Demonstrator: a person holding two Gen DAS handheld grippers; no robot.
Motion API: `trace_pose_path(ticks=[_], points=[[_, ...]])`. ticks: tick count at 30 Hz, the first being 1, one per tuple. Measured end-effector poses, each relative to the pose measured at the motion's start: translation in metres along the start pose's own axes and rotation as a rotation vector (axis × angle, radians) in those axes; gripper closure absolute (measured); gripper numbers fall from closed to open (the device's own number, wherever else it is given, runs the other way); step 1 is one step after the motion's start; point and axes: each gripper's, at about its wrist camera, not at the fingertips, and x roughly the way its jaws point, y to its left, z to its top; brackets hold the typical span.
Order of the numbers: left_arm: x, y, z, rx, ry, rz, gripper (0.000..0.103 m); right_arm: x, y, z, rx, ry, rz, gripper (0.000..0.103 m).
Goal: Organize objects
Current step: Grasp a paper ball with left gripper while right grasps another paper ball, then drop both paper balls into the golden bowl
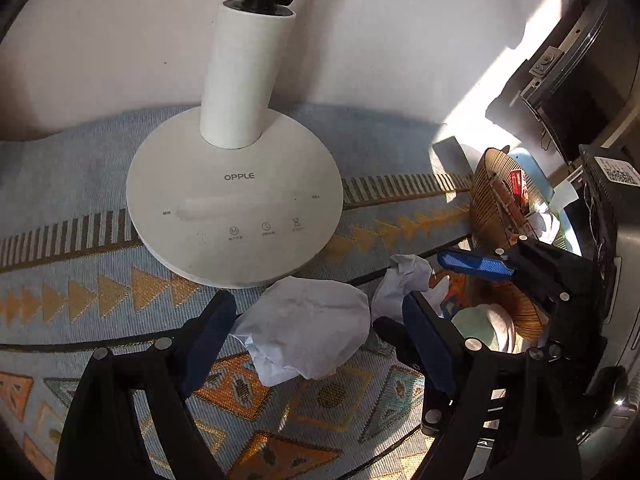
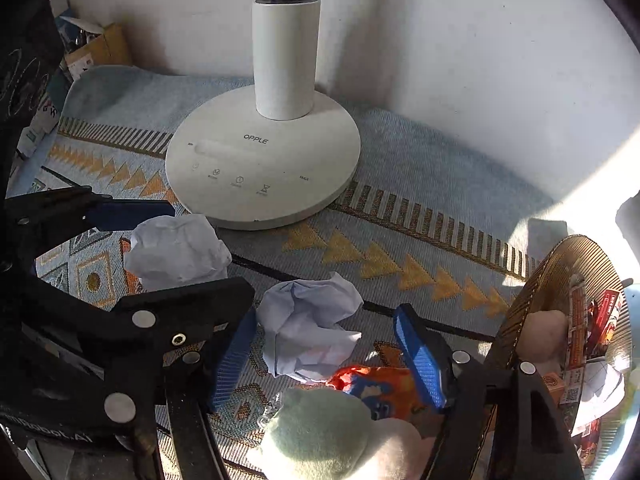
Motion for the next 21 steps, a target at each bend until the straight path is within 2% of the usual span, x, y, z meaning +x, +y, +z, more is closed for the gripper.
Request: trace_pose_path(ticks=[2, 3, 4, 6, 9, 11, 15, 19, 21], points=[[0.002, 0.002, -0.002, -0.001, 0.001, 0.028, 0.025, 0.000, 0.003, -0.003, -0.008, 0.004, 0.018, 0.055], [0.002, 0.003, -0.003, -0.001, -0.006, 0.039, 0.029, -0.001, 0.006, -0.004, -0.003, 0.005, 0.013, 0.056], [0.001, 0.006, -0.004, -0.006, -0.009, 0.043, 0.030, -0.002, 0.007, -0.005, -0.004, -0.004, 0.003, 0.056], [0.002, 0.011, -0.006, -0.026, 0.004, 0.025, 0.042, -0.007, 0.011, -0.009, -0.009, -0.035, -0.016, 0.057], [-0.005, 0.016, -0.010, -0.020, -0.012, 0.008, 0.047, -0.022, 0.016, -0.014, 0.018, -0.089, -0.014, 0.058], [-0.014, 0.018, -0.014, -0.020, -0.034, 0.023, 0.048, -0.039, 0.016, -0.016, 0.039, -0.144, 0.000, 0.058], [-0.045, 0.024, -0.016, -0.045, -0.079, -0.026, 0.048, -0.081, 0.005, -0.020, 0.095, -0.248, -0.008, 0.058], [-0.082, 0.010, -0.009, -0.007, -0.137, -0.014, 0.048, -0.136, -0.032, -0.039, 0.193, -0.343, -0.008, 0.058], [-0.097, -0.005, -0.006, 0.023, -0.171, -0.027, 0.048, -0.162, -0.057, -0.052, 0.257, -0.387, -0.035, 0.058]])
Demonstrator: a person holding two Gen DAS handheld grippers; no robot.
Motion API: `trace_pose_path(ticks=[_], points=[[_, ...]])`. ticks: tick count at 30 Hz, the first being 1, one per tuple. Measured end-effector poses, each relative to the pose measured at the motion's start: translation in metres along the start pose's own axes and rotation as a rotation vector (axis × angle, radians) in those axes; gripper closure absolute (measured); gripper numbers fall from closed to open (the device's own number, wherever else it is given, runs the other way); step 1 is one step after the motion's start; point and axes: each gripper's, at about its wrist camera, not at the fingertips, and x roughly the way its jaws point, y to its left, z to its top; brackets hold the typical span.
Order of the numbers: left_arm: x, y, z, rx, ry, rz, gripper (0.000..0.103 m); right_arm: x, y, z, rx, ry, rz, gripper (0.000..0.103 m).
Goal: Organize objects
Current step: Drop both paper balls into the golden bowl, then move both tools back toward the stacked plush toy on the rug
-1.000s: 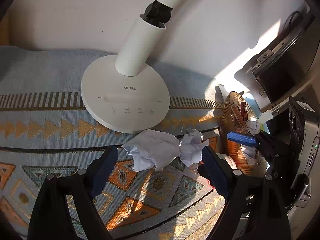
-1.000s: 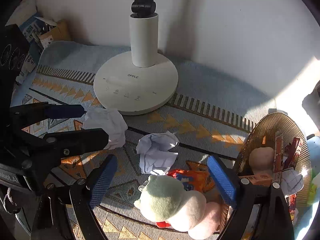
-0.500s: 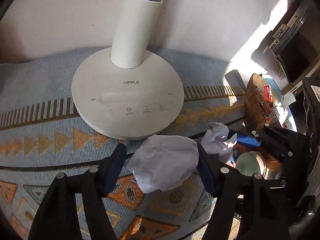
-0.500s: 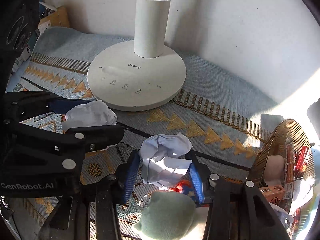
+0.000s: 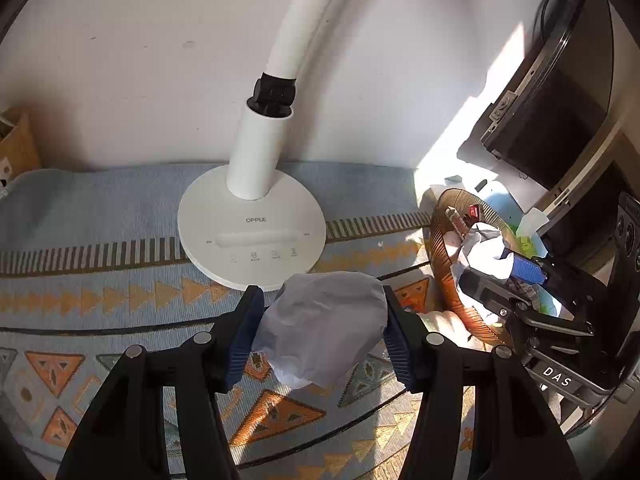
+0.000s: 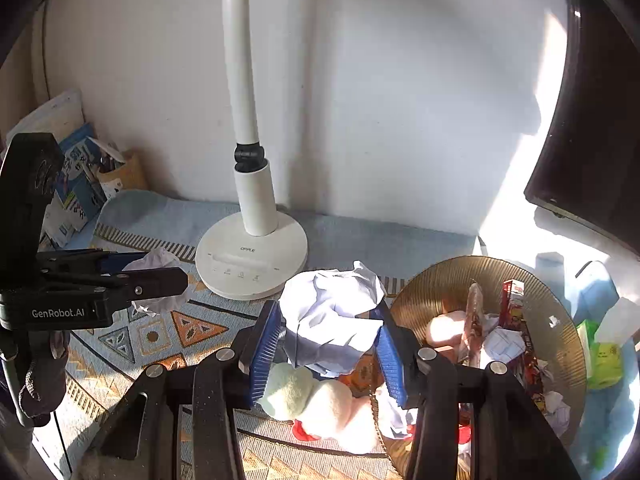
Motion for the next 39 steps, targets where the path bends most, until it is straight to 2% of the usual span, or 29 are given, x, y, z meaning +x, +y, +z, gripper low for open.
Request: trace_pose_path(ticks=[2, 6, 8, 10, 13, 18, 21, 22, 24, 27, 32, 36, 38, 39], points=[[-0.007, -0.020, 0.006, 0.021, -0.030, -0.022, 0.048, -0.023, -0.028, 0.002, 0.049, -0.038, -0.072, 0.058], [-0.005, -0.068, 0.022, 0.053, -0.070, -0.085, 0.048, -0.049, -0.082, 0.000, 0.151, -0.045, -0.201, 0.058], [0.009, -0.095, 0.034, 0.065, -0.081, -0.107, 0.048, -0.052, -0.104, -0.005, 0.191, -0.038, -0.257, 0.058], [0.029, -0.121, 0.043, 0.052, -0.071, -0.171, 0.048, -0.046, -0.121, -0.011, 0.237, -0.014, -0.289, 0.058], [0.059, -0.153, 0.048, 0.054, -0.049, -0.232, 0.048, -0.033, -0.139, -0.021, 0.294, 0.018, -0.289, 0.058], [0.102, -0.185, 0.047, 0.109, -0.042, -0.198, 0.048, -0.002, -0.160, -0.029, 0.391, 0.053, -0.153, 0.057], [0.118, -0.188, 0.044, 0.115, -0.034, -0.197, 0.045, 0.004, -0.167, -0.031, 0.413, 0.075, -0.176, 0.040], [0.119, -0.186, 0.043, 0.111, -0.028, -0.212, 0.042, 0.003, -0.168, -0.032, 0.408, 0.064, -0.188, 0.034], [0.124, -0.181, 0.044, 0.079, -0.002, -0.230, 0.031, -0.002, -0.168, -0.035, 0.399, 0.051, -0.195, 0.033], [0.122, -0.175, 0.045, 0.059, 0.003, -0.247, 0.031, -0.012, -0.162, -0.040, 0.411, 0.040, -0.162, 0.033], [0.087, -0.160, 0.038, 0.113, -0.020, -0.221, 0.030, -0.037, -0.134, -0.047, 0.361, 0.012, -0.114, 0.033], [0.044, -0.138, 0.017, 0.175, -0.067, -0.159, 0.030, -0.065, -0.092, -0.062, 0.296, -0.033, -0.072, 0.029], [0.022, -0.125, -0.002, 0.198, -0.116, -0.084, 0.029, -0.076, -0.069, -0.075, 0.276, -0.049, -0.044, 0.020], [0.012, -0.118, -0.013, 0.206, -0.144, -0.037, 0.029, -0.079, -0.056, -0.083, 0.260, -0.057, -0.025, 0.020]])
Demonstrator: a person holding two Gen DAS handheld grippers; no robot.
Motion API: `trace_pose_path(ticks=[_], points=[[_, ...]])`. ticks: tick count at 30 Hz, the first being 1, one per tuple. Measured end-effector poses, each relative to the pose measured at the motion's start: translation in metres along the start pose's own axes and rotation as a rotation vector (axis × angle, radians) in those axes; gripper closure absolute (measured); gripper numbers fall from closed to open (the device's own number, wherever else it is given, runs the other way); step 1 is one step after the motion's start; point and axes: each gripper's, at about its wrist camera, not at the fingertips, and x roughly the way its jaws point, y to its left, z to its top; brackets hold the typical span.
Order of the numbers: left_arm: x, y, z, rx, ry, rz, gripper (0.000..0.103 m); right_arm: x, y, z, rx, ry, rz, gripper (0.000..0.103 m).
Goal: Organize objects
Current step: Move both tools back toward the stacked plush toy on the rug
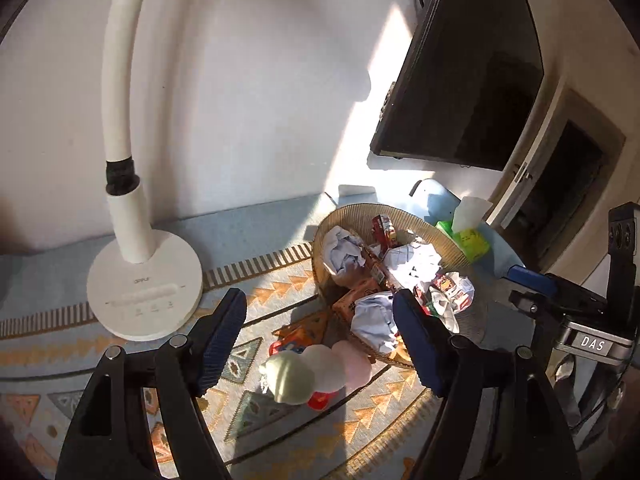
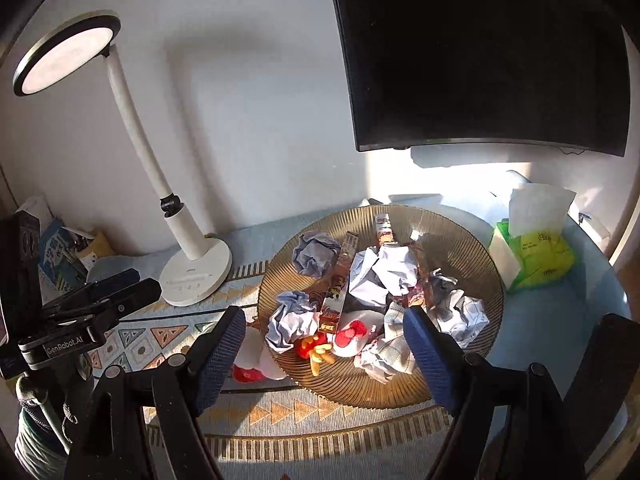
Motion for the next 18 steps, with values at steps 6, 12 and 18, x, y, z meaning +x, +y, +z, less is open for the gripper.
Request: trace_pose_path(ticks=[6, 12, 18], points=[[-0.050, 0.027, -0.085, -0.042, -0.062, 0.428, 0.025, 0.003, 0.060, -0.074, -0.176, -0.040, -0.061, 0.014], [-0.044, 0.037, -0.146, 0.005, 0.022, 0.525, 0.023, 0.053, 0.072, -0.110, -0.181, 0.073, -0.083, 0.013], [-0.041, 0.050, -0.161, -0.061, 0.055, 0.563, 0.022, 0.089, 0.055, -0.119, -0.118, 0.158, -0.115, 0.013]])
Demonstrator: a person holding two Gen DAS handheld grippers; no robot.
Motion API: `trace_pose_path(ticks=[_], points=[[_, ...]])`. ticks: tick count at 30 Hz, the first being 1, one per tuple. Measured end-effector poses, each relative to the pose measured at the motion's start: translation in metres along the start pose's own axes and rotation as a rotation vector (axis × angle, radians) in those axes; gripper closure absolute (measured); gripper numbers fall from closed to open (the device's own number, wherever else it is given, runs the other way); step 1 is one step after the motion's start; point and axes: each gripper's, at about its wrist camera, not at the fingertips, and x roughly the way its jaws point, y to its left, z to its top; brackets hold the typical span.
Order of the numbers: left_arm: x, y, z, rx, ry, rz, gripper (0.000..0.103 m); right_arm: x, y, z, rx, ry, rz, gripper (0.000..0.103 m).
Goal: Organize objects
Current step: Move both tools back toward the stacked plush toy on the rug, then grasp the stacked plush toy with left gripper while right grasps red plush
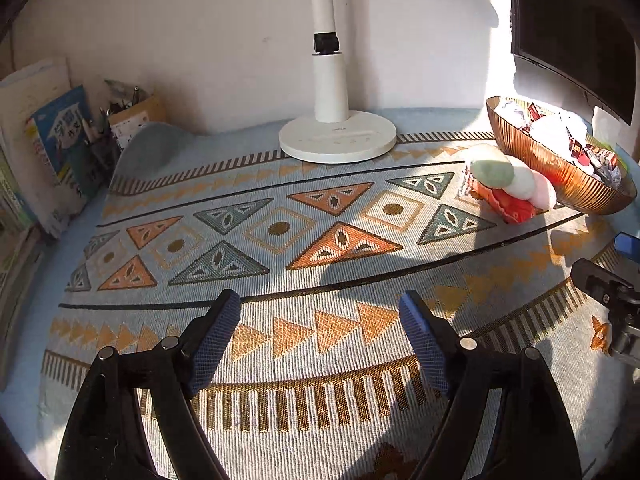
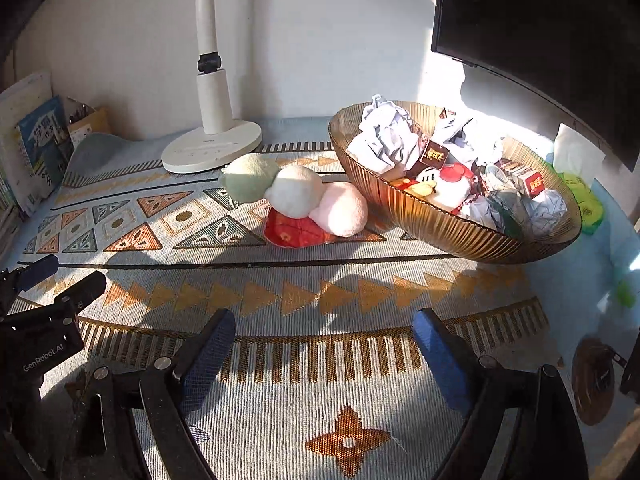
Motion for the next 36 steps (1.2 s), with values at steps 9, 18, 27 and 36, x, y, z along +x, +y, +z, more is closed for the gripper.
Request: trace_pose_path(ticks=[9, 18, 27, 36], points=[[0.017, -0.001, -0.006, -0.011, 0.104, -0.011, 0.022, 0.024, -0.016, 0.003, 0.084, 0.114, 0.014, 0.013], [0.010, -0.010, -0.001, 0.072, 0.082, -0.136, 0.023, 0.025, -0.016, 0.002, 0.083, 0.122, 0.017, 0.010], [-0.004, -0.087, 0.083, 0.552, -0.103, -0.460, 0.008, 0.026, -0.036, 0.011, 0.191, 0.120, 0.119, 0.010], [0.049, -0.152, 0.098, 0.881, 0.013, -0.569, 0.026, 0.031, -0.049, 0.021, 0.226, 0.118, 0.194, 0.010]])
